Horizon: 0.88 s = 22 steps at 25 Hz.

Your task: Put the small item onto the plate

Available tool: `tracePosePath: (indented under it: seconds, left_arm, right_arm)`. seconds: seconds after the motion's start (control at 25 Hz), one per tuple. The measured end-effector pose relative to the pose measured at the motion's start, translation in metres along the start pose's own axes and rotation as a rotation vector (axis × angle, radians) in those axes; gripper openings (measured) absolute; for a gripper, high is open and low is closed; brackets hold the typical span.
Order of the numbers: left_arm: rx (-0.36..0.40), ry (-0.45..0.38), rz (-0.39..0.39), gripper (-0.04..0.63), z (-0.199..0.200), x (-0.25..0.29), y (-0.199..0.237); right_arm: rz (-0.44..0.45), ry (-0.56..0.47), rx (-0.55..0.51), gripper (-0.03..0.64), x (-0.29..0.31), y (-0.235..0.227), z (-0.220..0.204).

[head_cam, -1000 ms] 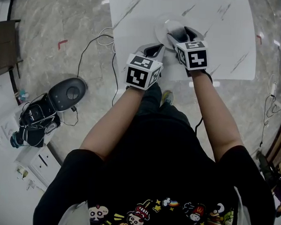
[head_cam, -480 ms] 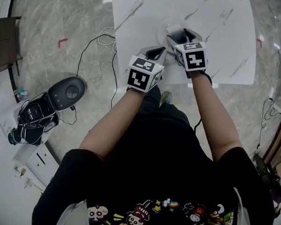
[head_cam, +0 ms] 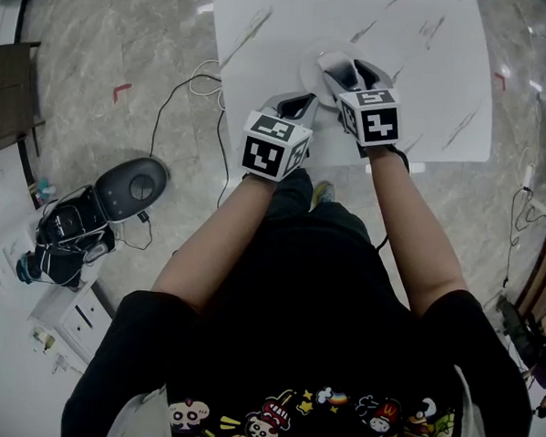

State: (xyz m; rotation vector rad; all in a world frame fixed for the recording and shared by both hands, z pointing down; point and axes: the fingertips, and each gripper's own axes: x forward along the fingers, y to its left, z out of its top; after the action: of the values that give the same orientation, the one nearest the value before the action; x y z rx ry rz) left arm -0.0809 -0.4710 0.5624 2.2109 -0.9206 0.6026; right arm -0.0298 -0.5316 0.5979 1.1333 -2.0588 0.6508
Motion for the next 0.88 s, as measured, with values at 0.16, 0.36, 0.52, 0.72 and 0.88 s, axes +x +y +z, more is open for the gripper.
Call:
tracePosePath:
  seconds: [0.16,0.36,0.52,0.72,0.88]
  left_arm:
    - [0.017,0.004,-0.002,0.0,0.003,-0.003,-0.001]
    - [0.044,0.004,0.0,0.0,0.008,-0.005,-0.002]
    - [0.058,-0.009,0.013,0.0,0.017,-0.011,-0.001]
    - [0.067,-0.05,0.037,0.0,0.035,-0.024,0.001]
    - [0.069,-0.065,0.053,0.0,0.042,-0.029,0.004]
  right_arm:
    - [-0.047,-0.049,0.016,0.154,-0.021,-0.009,0.004]
    - [-0.062,-0.085,0.062,0.02,-0.042,-0.021,0.0]
    - [-0.062,-0.125,0.091,0.02,-0.064,-0.029,-0.001]
    - [-0.073,-0.164,0.111,0.02,-0.091,-0.03,-0.005]
    - [-0.061,-0.193,0.128,0.021,-0.103,-0.029,-0.004]
